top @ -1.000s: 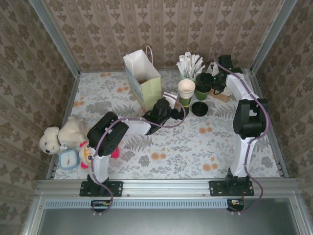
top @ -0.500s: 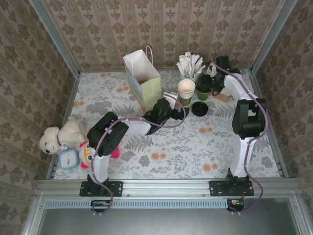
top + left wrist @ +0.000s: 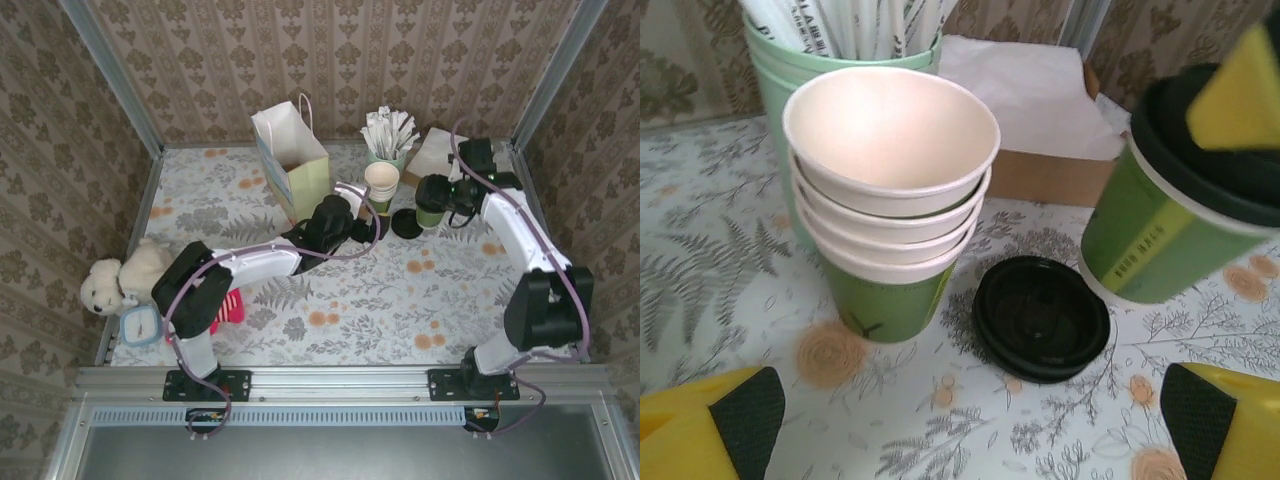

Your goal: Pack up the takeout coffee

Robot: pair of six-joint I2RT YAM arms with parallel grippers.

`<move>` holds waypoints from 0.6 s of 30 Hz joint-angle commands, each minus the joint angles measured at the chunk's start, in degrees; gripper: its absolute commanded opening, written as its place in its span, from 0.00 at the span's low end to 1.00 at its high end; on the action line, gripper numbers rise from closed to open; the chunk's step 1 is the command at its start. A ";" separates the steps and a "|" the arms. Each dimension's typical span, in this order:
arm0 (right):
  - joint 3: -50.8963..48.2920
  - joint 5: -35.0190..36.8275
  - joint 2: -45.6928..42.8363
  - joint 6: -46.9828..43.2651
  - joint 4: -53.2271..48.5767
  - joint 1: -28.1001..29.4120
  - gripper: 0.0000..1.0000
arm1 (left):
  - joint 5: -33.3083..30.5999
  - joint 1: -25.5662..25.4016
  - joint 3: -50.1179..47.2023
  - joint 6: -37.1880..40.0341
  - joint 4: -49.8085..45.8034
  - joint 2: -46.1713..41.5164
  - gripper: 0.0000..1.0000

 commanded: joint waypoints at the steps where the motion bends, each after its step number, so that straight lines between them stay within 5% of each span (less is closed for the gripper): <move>1: -5.71 -0.89 -4.64 5.86 0.47 4.78 0.70 | -6.16 0.05 2.24 -4.29 -16.22 -4.48 1.00; 9: -14.98 4.55 -5.66 16.07 5.50 19.63 0.70 | -9.93 4.45 4.02 -16.27 -42.16 -8.49 1.00; 18: -16.15 4.68 -4.73 14.67 4.92 22.44 0.79 | -4.13 7.18 3.45 -17.75 -44.34 -7.09 1.00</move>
